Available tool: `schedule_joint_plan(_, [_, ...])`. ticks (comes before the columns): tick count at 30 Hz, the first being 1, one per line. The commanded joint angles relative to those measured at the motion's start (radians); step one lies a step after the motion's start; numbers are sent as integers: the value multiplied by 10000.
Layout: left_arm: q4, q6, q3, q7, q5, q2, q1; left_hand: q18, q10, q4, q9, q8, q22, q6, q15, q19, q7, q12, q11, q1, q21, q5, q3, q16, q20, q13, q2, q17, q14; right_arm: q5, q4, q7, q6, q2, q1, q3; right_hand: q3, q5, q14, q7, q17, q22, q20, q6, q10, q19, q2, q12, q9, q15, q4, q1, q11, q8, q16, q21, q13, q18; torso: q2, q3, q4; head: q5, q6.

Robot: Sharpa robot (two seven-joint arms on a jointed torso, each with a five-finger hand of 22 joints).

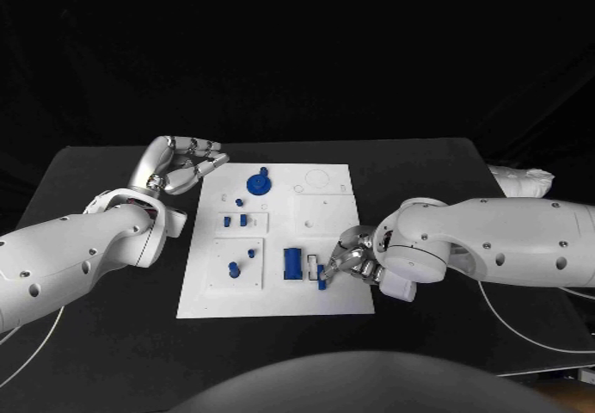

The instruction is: Assemble the parts on the task board

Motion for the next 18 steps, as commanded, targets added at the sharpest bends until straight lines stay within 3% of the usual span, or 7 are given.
schedule_joint_plan(1, [9,123,5,57,-30,13,-9,-1,41,-23,4,-13,2230,-12,11,348,-25,40,1,-11,-47,63,-63,-49,26,-8,77,1749,803,-207,-44,-893,-340,-32,-80,-69,-17,51,1043,168,2630,2634,73,-776,1046,1065,-47,-35,-2268,51,-73,62,30,96,41,45,2629,-67,0,-4,0,-7,1])
schedule_joint_plan(18, [2,132,5,43,-31,12,-15,-1,41,-23,4,-13,2230,-12,11,348,-25,40,1,-11,-47,63,-63,-49,26,-8,77,1749,803,-415,-42,-708,-903,-147,-83,-69,-29,55,1043,159,2630,2634,68,-777,1046,1065,-43,-35,-2201,46,-66,42,22,244,41,45,2629,-67,-1,-8,3,18,1])
